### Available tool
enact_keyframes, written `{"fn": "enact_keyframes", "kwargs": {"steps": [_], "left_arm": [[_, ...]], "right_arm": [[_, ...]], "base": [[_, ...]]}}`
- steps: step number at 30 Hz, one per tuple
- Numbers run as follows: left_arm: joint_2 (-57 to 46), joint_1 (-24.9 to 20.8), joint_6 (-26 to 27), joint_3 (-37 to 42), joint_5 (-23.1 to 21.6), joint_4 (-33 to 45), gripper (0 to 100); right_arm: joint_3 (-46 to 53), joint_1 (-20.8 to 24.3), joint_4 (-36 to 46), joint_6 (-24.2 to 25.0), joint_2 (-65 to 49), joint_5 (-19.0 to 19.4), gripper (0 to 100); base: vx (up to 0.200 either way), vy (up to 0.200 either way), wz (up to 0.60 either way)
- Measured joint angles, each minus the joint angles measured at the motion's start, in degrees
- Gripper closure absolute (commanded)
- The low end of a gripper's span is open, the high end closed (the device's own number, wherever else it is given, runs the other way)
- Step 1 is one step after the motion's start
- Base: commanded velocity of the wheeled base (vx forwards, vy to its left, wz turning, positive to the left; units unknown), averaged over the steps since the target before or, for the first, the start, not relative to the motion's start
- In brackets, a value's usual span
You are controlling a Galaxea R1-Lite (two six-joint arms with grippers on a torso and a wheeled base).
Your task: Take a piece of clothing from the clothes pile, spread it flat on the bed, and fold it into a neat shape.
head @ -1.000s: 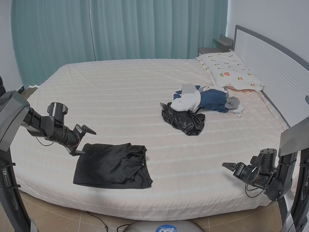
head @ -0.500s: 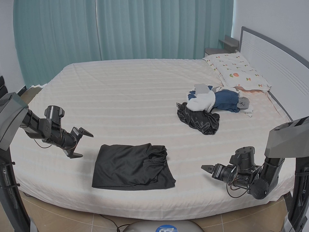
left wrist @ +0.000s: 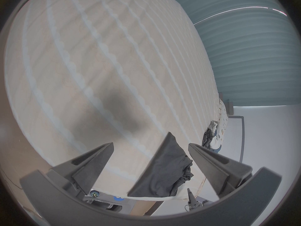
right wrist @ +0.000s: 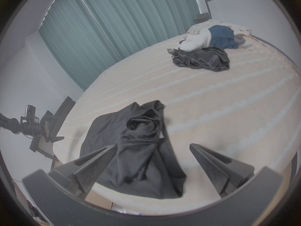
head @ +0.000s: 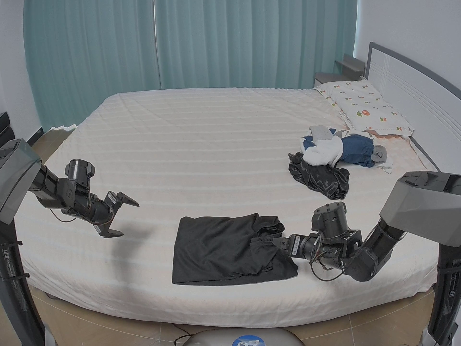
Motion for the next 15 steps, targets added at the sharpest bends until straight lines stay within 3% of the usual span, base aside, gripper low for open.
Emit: {"fn": "enact_keyframes", "kwargs": {"steps": [9, 15], "left_arm": [[0.0, 0.0, 1.8, 0.7, 0.4, 0.0, 0], [0.0, 0.0, 1.9, 0.9, 0.4, 0.0, 0]], "right_arm": [[-7.6, 2.0, 9.9, -1.9, 0.7, -3.6, 0], [-11.0, 3.0, 14.1, -4.1, 2.6, -8.5, 0]], "base": [[0.0, 0.0, 0.0], [0.0, 0.0, 0.0]]}}
